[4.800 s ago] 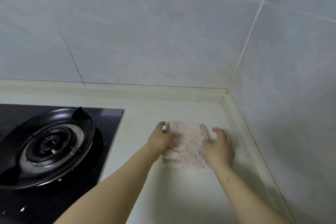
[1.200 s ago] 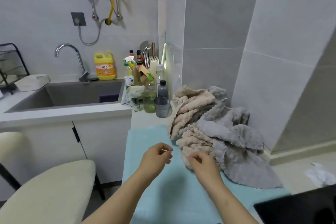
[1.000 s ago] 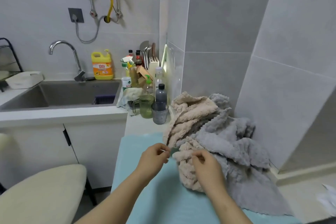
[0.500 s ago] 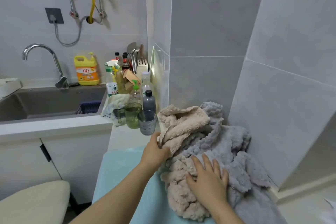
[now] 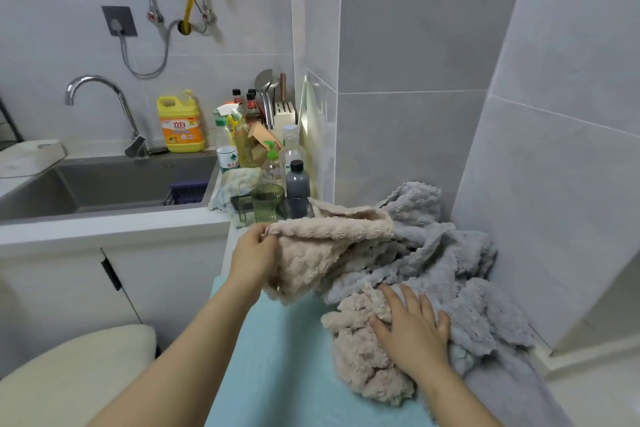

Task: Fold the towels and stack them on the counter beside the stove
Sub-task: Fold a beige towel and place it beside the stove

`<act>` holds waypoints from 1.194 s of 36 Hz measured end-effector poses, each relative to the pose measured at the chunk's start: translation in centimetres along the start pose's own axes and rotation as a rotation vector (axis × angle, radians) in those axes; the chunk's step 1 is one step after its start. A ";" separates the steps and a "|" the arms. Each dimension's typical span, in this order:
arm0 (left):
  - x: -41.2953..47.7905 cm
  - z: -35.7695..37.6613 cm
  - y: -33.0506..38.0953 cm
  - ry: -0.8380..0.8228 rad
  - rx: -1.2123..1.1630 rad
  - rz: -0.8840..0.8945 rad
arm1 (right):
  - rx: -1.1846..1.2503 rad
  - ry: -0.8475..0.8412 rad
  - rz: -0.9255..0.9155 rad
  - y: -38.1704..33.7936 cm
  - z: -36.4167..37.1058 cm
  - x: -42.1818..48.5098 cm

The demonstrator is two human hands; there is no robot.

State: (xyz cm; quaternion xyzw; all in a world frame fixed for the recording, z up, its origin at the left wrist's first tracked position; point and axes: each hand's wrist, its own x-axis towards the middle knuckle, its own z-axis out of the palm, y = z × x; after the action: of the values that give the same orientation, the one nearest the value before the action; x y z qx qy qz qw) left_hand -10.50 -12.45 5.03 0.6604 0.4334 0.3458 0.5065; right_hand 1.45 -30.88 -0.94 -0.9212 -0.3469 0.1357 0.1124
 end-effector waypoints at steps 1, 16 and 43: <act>-0.1 -0.7 -0.4 0.026 -0.015 -0.012 | 0.009 0.003 0.002 -0.2 -0.2 0.0; -5.0 -7.4 -4.6 -0.108 0.155 -0.045 | 0.255 0.084 -0.583 -8.4 1.4 -3.0; -8.2 -6.0 -12.7 -0.270 0.604 -0.234 | -0.078 -0.137 -0.495 -7.3 6.6 -4.2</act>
State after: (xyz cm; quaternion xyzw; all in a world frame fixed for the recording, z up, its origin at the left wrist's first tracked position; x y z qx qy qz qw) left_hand -21.86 -16.37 -5.91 0.7661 0.5180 0.0513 0.3769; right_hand -8.18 -27.55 -4.21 -0.8007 -0.5734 0.1526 0.0826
